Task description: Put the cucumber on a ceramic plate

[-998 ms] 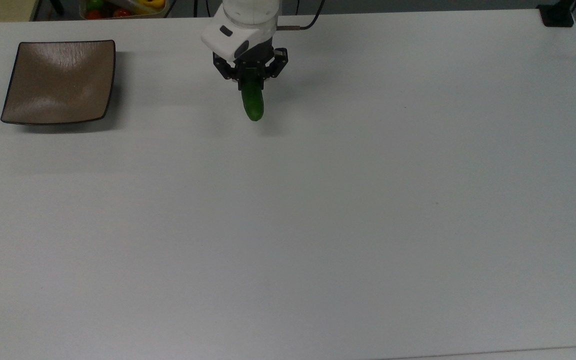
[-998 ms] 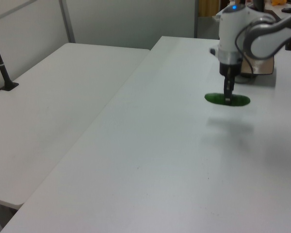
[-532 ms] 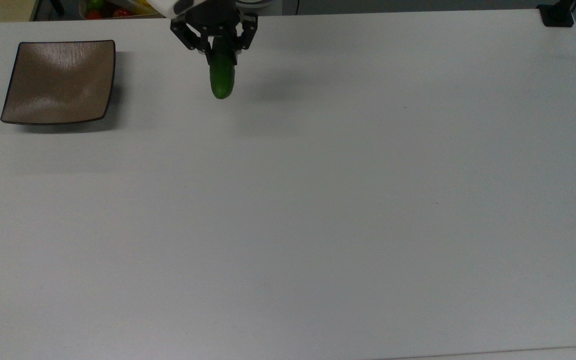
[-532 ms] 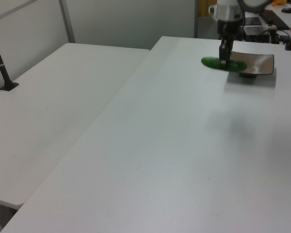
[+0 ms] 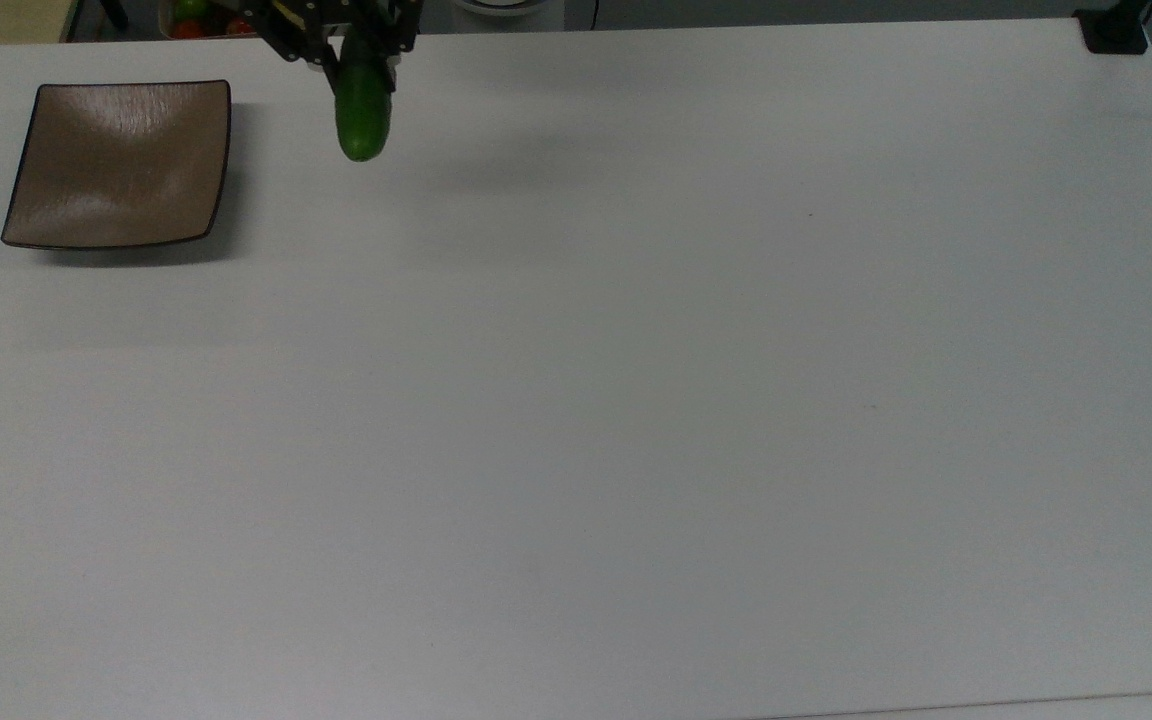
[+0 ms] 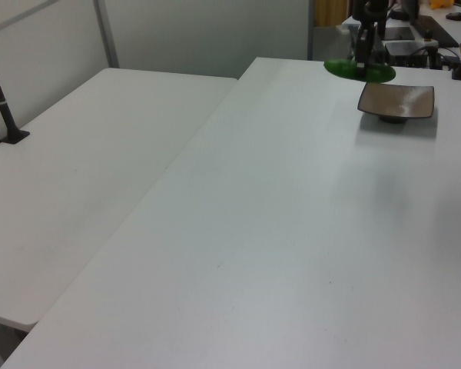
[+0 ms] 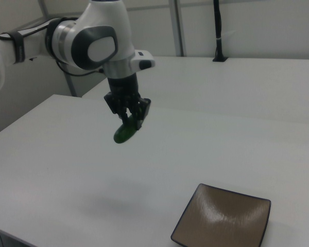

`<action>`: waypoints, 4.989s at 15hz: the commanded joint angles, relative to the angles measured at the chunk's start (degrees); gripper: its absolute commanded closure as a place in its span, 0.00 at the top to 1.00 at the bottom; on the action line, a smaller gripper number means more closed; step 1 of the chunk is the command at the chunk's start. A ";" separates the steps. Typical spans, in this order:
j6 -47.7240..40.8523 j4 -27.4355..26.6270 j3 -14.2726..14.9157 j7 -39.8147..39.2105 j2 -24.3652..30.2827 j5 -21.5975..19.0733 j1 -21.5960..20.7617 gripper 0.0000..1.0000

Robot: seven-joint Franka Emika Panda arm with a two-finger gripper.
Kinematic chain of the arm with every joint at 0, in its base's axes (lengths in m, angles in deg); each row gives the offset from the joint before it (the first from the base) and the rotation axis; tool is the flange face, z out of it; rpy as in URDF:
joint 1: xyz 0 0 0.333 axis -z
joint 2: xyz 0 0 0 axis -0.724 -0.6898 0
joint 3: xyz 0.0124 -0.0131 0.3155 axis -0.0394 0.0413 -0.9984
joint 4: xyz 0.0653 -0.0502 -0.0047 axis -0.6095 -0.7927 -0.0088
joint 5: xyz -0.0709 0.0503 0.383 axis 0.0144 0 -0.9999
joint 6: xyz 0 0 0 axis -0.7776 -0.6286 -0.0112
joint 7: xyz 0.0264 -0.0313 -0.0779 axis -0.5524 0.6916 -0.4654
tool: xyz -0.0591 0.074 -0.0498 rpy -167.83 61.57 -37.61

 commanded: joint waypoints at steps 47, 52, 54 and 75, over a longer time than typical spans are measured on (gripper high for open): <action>3.79 0.43 10.45 -26.04 -2.38 1.17 9.53 1.00; -8.87 6.66 10.53 -14.82 3.16 1.17 2.50 1.00; -14.23 10.10 10.45 -7.53 3.26 1.17 -1.54 1.00; -3.55 6.33 0.42 14.58 2.64 3.98 -11.94 1.00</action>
